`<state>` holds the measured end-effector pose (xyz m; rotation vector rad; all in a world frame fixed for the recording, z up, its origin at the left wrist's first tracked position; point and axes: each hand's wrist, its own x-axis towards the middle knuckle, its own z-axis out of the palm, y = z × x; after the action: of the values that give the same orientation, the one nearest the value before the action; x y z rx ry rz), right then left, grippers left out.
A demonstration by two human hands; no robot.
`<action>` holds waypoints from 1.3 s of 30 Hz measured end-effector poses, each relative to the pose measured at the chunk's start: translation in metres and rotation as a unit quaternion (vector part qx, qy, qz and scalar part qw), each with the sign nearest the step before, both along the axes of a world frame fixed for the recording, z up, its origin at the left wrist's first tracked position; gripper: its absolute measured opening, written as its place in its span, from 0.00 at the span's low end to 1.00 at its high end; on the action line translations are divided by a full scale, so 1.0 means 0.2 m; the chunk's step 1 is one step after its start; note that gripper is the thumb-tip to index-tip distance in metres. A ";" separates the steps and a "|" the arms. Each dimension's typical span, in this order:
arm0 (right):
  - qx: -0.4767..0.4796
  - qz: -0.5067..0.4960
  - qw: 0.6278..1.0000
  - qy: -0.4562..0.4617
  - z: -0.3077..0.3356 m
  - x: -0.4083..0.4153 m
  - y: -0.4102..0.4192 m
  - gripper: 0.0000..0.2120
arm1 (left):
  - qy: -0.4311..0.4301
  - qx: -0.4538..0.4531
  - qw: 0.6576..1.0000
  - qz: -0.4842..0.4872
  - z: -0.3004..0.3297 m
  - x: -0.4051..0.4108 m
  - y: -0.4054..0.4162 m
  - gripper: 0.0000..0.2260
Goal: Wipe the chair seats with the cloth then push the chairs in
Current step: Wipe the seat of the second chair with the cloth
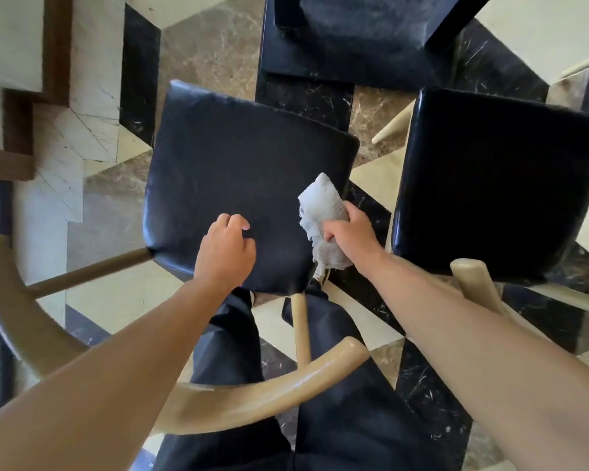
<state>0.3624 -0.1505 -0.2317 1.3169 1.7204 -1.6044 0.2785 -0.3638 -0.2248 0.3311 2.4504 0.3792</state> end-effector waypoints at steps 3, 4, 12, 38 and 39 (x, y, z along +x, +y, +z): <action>0.040 -0.019 0.998 0.034 -0.06 -0.04 0.02 0.13 | 0.003 -0.004 1.000 -0.008 -0.10 -0.05 0.01 0.12; 0.054 -0.025 0.997 0.047 -0.08 -0.06 0.02 0.12 | 0.003 -0.004 1.000 -0.009 -0.14 -0.08 0.01 0.12; 0.113 -0.093 0.986 0.085 -0.14 -0.20 0.07 0.12 | 0.023 -0.011 0.998 -0.060 -0.23 -0.30 -0.03 0.14; 0.410 -0.089 0.907 -0.029 -0.76 -0.57 0.02 0.32 | 0.125 -0.043 0.973 -0.191 -0.51 -0.97 -0.14 0.27; 0.416 -0.091 0.904 -0.038 -0.77 -0.59 0.00 0.31 | 0.122 -0.048 0.973 -0.192 -0.52 -1.00 -0.16 0.28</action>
<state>0.2451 -0.1500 -0.3853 1.9226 2.4062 -0.8546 0.0783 -0.3964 -0.3290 0.8362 2.5520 0.0540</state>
